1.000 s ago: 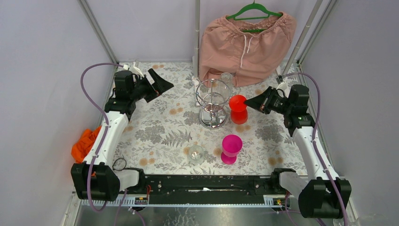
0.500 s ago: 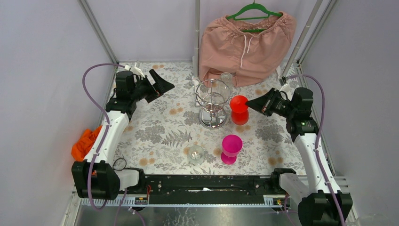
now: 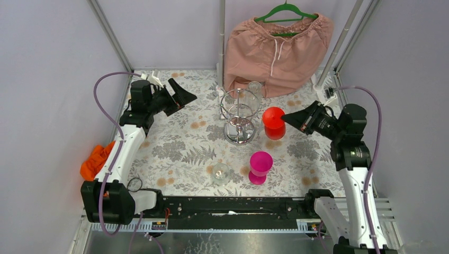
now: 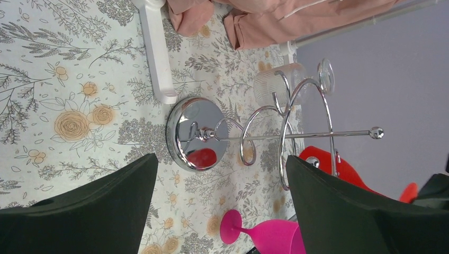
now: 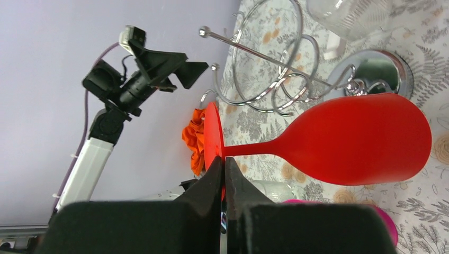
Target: Take the wine glass off the wine glass rack
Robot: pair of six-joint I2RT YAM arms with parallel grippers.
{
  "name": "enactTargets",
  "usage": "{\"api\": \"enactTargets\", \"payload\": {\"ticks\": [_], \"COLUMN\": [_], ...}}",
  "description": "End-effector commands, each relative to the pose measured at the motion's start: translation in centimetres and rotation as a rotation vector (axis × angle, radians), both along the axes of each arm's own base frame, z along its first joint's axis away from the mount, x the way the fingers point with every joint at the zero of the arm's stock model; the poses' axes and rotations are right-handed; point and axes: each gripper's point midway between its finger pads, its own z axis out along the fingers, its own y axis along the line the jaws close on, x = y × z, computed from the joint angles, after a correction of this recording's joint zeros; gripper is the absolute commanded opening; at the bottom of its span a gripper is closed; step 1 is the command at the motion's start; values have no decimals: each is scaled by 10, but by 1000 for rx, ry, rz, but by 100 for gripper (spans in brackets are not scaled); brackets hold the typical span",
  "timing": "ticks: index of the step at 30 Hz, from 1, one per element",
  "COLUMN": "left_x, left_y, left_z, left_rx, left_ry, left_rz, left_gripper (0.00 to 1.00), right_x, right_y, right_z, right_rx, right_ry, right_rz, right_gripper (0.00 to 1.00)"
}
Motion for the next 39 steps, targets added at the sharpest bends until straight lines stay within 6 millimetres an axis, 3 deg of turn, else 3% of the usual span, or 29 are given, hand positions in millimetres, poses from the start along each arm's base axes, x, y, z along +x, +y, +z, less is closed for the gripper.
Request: {"api": "enactTargets", "payload": {"ticks": [1, 8, 14, 21, 28, 32, 39], "left_x": [2, -5, -17, -35, -64, -59, -63], "left_y": [-1, -5, -21, -44, -47, -48, -48], "left_z": [10, 36, 87, 137, 176, 181, 187], "left_rx": [-19, -60, -173, -410, -663, -660, -658], "left_ry": [-49, -121, -294, -476, -658, -683, -698], "left_rz": [-8, -24, -124, -345, -572, -581, -588], "left_gripper": [99, 99, 99, 99, 99, 99, 99], "right_x": [-19, -43, -59, -69, -72, -68, -51], "right_y": [-4, -5, 12, 20, 22, 37, 92], "right_z": [48, 129, 193, 240, 261, 259, 241], "right_rx": [-20, -2, 159, 297, 383, 421, 463], "right_ry": [-108, -299, -490, -595, -660, -647, -585], "right_rz": [-44, -65, 91, 221, 298, 373, 497], "right_gripper": [0, 0, 0, 0, 0, 0, 0]}}
